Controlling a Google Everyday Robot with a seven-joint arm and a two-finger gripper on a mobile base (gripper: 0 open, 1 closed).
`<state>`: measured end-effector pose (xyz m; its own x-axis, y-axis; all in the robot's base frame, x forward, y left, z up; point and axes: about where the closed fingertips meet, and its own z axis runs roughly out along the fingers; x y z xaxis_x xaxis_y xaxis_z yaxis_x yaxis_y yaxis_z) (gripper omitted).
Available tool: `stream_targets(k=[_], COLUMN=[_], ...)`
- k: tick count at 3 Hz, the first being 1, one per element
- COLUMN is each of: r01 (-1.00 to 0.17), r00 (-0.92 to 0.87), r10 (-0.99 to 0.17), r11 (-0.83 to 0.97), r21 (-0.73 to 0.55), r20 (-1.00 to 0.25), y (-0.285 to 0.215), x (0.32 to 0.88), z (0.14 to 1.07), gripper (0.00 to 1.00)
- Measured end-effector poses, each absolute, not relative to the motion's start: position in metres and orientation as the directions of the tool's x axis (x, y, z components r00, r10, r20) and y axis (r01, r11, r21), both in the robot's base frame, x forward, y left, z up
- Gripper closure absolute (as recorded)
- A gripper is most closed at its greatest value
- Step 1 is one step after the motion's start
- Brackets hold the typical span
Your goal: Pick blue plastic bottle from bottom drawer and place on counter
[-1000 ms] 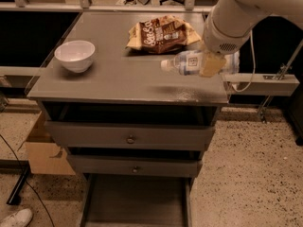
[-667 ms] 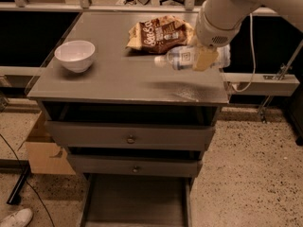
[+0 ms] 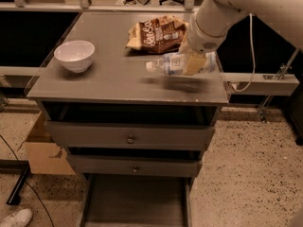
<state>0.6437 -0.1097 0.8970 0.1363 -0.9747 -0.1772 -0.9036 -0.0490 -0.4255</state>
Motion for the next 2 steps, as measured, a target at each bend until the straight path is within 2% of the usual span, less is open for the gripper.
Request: stream_targets(k=[2], r01=[-0.927], r00=[0.162], r10=[-0.952], r11=[-0.057], r21=[-0.370], r20=[-0.261], y=[-0.096], x=[0.647], z=[0.860], gripper=[1.00])
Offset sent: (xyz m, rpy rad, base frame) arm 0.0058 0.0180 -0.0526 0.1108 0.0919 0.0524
